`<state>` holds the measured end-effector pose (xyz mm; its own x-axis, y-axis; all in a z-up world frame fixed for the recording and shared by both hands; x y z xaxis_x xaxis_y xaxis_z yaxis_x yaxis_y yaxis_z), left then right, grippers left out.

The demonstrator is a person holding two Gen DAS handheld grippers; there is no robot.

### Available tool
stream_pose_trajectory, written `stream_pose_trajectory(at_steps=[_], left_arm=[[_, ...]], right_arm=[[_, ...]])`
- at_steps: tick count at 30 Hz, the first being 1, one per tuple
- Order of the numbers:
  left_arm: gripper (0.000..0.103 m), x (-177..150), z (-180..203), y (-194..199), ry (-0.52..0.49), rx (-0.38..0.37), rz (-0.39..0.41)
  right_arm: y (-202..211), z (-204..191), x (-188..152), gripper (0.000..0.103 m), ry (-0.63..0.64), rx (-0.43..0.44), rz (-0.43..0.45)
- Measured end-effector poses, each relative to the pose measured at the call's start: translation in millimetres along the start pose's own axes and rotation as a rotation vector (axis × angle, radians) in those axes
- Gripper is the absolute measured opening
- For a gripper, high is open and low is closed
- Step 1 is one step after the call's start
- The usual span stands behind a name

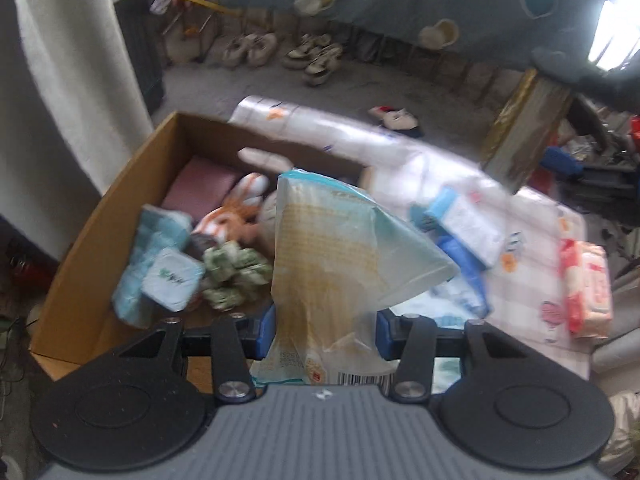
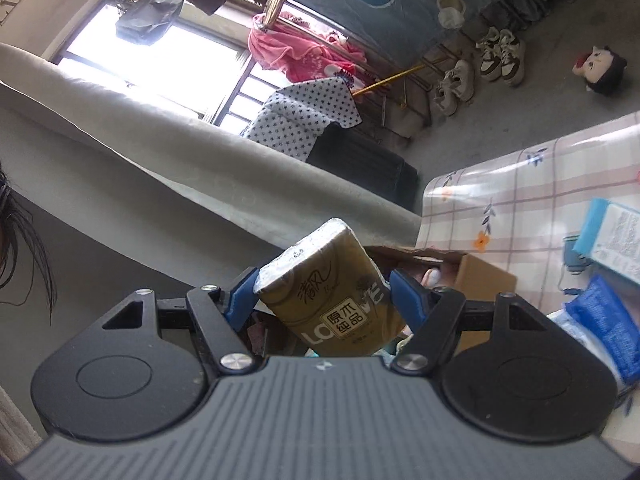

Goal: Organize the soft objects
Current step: 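Carry the noodle bag and gold tissue pack over the cardboard box with both grippers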

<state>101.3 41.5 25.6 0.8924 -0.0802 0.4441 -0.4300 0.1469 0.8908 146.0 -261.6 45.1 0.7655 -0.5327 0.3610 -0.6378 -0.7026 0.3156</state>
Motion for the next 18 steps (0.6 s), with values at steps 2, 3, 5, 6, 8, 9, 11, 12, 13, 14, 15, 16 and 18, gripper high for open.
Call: stream_pose_trajectory(at_steps=[2,3,5,6,8,9,11,12,13,14,15,16,18], left_arm=[[0.049,-2,-17,-19,-0.003,0.034,-0.036],[0.049,-3,-26,-30,-0.012,0.034,-0.054],[0.049,-5,-36,-53,-0.027,0.048,-0.105],[0.049,-6,-40,-64,-0.037,0.044,-0.133],[0.049,-16,-46,-81,-0.066,0.066,-0.178],[0.049,-18,-47,-88,-0.086,0.067,-0.189],[0.049,-22,-51,-102,-0.109,0.076,-0.233],[0.049,-28,-53,-110,-0.114,0.072,-0.264],[0.049,-30,-55,-116,-0.12,0.069,-0.288],[0.049,-35,-55,-123,-0.134,0.073,-0.306],[0.049,-38,-55,-127,-0.143,0.065,-0.312],[0.049,-38,-56,-128,-0.143,0.047,-0.314],[0.051,-36,-59,-129,-0.134,0.022,-0.312]], right_arm=[[-31,-7,-9,0.071,-0.011,-0.01,-0.035],[-44,-10,-14,0.071,-0.014,-0.019,-0.053],[-69,-14,-25,0.071,-0.023,-0.041,-0.09],[-78,-15,-30,0.071,-0.028,-0.05,-0.105],[-98,-15,-40,0.071,-0.037,-0.076,-0.137],[-105,-15,-44,0.071,-0.039,-0.09,-0.15],[-121,-15,-53,0.071,-0.032,-0.121,-0.177],[-126,-11,-58,0.071,-0.028,-0.137,-0.192],[-134,-10,-61,0.071,-0.027,-0.153,-0.206],[-140,-6,-63,0.071,-0.029,-0.165,-0.221],[-146,-6,-66,0.071,-0.029,-0.176,-0.233],[-152,-5,-68,0.071,-0.027,-0.191,-0.245],[-161,1,-69,0.071,-0.013,-0.222,-0.269]])
Point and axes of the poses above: each gripper's, at about its wrist camera, not at the fingertips, and y roughly against the way its jaws point, z to its right, x to its top, the point moved 1 cm from there along -y, roughly the way its jaws point, and after that the axes turned 2 degrees about z, right-handed, at the moved point
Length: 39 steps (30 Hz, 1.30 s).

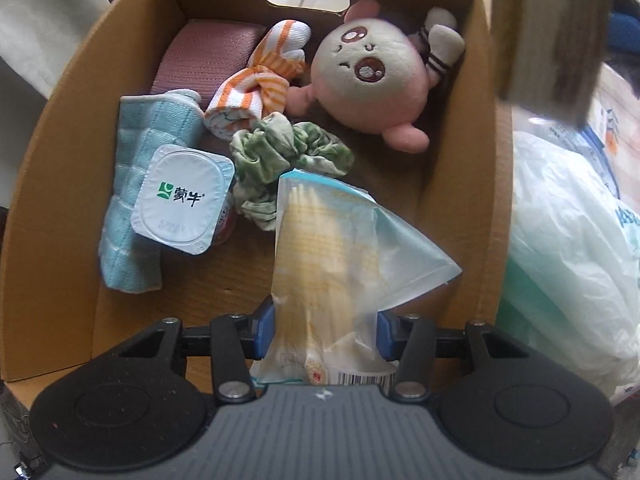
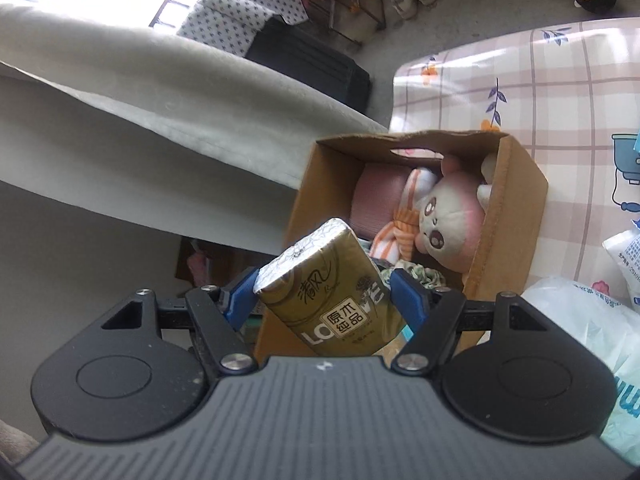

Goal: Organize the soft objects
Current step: 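Carry the noodle bag and gold tissue pack over the cardboard box with both grippers, then lower the noodle bag and tissue pack into the box and open both grippers, then grasp the light-blue medicine box with the right gripper while the left gripper grasps the blue-and-white packet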

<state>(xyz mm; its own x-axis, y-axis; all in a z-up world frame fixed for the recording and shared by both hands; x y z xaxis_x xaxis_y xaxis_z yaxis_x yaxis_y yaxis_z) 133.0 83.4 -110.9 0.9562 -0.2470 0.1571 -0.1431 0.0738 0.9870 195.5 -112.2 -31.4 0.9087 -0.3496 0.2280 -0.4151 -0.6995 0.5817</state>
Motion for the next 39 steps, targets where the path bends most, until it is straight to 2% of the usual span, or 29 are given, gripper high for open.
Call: stream_pose_trajectory(at_steps=[2,7,15,22,24,25,31,35,39], left_arm=[[0.054,1,-3,-1,0.005,-0.013,-0.01],[0.052,4,-10,-4,-0.005,-0.016,-0.04],[0.053,3,-18,-14,0.003,-0.041,-0.065],[0.057,-1,-32,-17,0.038,-0.006,-0.104],[0.066,-3,-36,-13,0.05,-0.009,-0.103],[0.068,-4,-38,-11,0.055,-0.011,-0.099],[0.07,-6,-47,1,0.087,-0.024,-0.076],[0.07,-5,-51,4,0.097,-0.032,-0.061],[0.07,0,-45,8,0.111,-0.043,-0.049]], right_arm=[[-10,-1,-1,0.071,0.01,-0.03,-0.02],[-25,-6,-4,0.071,0.058,-0.103,-0.065],[-39,-13,-3,0.071,0.144,-0.159,-0.121],[-47,-16,-1,0.071,0.176,-0.204,-0.17],[-53,-18,-2,0.071,0.202,-0.221,-0.205],[-57,-19,-2,0.071,0.223,-0.231,-0.227],[-77,-33,-8,0.074,0.375,-0.312,-0.34],[-81,-39,-11,0.076,0.43,-0.342,-0.36],[-75,-39,-10,0.076,0.418,-0.339,-0.338]])
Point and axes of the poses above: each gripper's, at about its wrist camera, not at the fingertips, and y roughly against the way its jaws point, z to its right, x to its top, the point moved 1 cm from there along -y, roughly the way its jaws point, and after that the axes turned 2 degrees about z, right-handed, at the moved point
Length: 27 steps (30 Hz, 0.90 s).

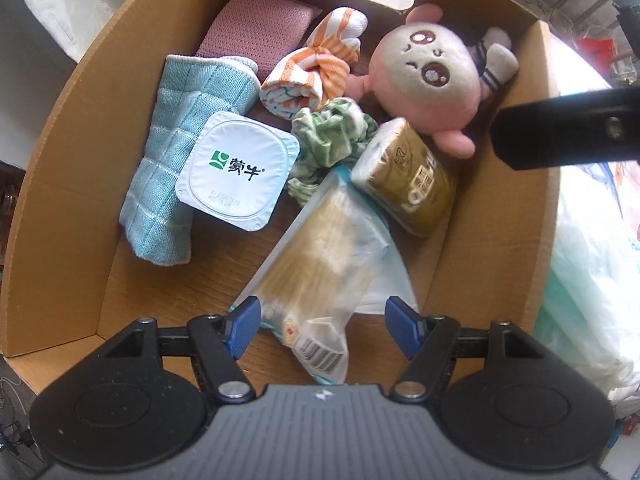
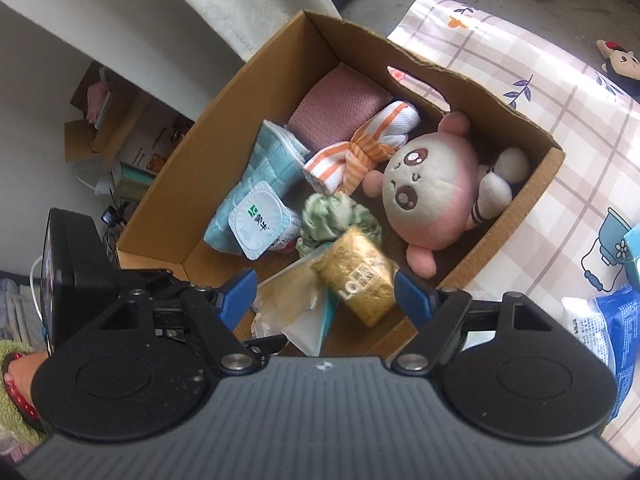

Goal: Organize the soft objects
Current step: 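Grasp the light-blue medicine box with the right gripper while the left gripper grasps the blue-and-white packet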

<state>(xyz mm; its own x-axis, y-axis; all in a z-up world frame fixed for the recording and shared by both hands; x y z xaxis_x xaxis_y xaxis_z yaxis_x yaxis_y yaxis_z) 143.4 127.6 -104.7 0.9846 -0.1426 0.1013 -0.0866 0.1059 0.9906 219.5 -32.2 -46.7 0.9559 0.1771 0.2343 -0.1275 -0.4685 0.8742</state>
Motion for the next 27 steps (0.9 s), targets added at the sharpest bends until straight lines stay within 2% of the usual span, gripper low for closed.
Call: stream_pose_trajectory(at_steps=[8,16,20,27], left_arm=[[0.071,3,12,13,-0.014,0.002,0.04],[0.081,12,30,36,-0.012,0.005,0.128],[0.086,13,51,55,-0.044,0.013,0.195],[0.094,17,107,86,-0.066,0.003,0.293]], right_arm=[[25,22,-13,0.077,-0.143,0.079,0.113],[60,51,-52,0.094,-0.324,0.105,0.287],[78,70,-76,0.102,-0.413,0.134,0.378],[100,116,-110,0.102,-0.51,0.144,0.448]])
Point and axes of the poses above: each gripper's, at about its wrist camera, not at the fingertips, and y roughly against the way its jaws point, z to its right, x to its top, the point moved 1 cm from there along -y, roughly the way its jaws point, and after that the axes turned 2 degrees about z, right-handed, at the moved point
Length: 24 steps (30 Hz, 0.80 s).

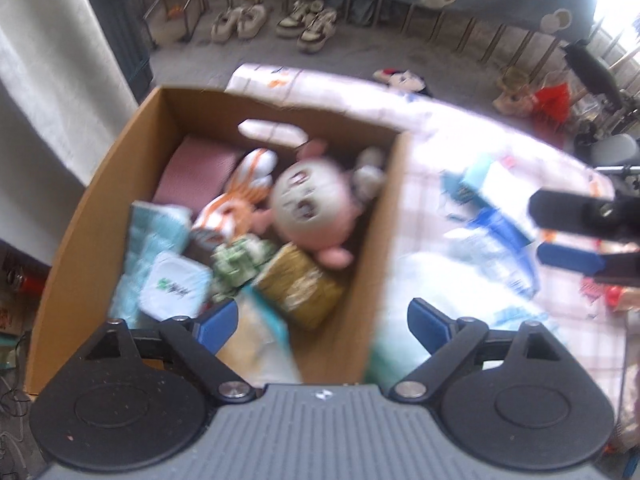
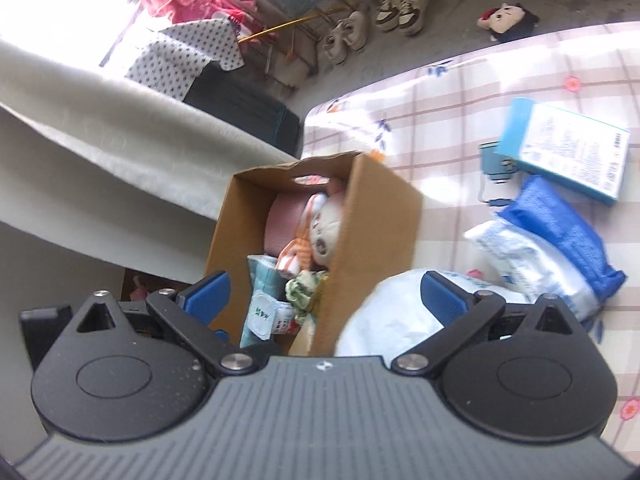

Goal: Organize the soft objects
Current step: 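Grasp the light-blue medicine box with the right gripper while the left gripper grasps the blue-and-white packet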

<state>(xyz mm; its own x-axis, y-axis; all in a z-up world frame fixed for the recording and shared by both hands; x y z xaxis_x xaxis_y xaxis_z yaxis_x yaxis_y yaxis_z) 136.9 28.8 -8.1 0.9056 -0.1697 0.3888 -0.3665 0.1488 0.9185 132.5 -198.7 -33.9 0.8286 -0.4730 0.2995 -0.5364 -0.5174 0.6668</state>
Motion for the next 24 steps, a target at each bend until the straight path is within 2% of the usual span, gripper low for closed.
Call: stream_pose_trajectory(at_steps=[6,9,11,15,18,21,24], left_arm=[[0.096,15,74,4,0.016,-0.079,0.006],[0.096,24,110,-8,0.058,-0.142,-0.031],[0.096,30,131,-24,0.082,-0.148,-0.063],[0.094,33,159,-44,0.121,-0.106,-0.073],[0.089,28,168,-50,0.132,-0.039,-0.073],[0.08,21,166,-51,0.165,0.006,-0.066],[0.071,14,156,-47,0.218,0.051,-0.062]], right_arm=[[53,48,27,0.102,0.005,-0.016,0.054],[70,82,54,0.102,0.012,-0.064,0.064],[70,106,76,0.102,0.055,-0.103,0.05],[41,136,120,0.102,0.207,-0.148,-0.03],[4,149,148,0.102,0.332,-0.127,-0.113],[-33,153,161,0.102,0.444,-0.095,-0.203],[-59,152,161,0.1,0.549,-0.066,-0.276]])
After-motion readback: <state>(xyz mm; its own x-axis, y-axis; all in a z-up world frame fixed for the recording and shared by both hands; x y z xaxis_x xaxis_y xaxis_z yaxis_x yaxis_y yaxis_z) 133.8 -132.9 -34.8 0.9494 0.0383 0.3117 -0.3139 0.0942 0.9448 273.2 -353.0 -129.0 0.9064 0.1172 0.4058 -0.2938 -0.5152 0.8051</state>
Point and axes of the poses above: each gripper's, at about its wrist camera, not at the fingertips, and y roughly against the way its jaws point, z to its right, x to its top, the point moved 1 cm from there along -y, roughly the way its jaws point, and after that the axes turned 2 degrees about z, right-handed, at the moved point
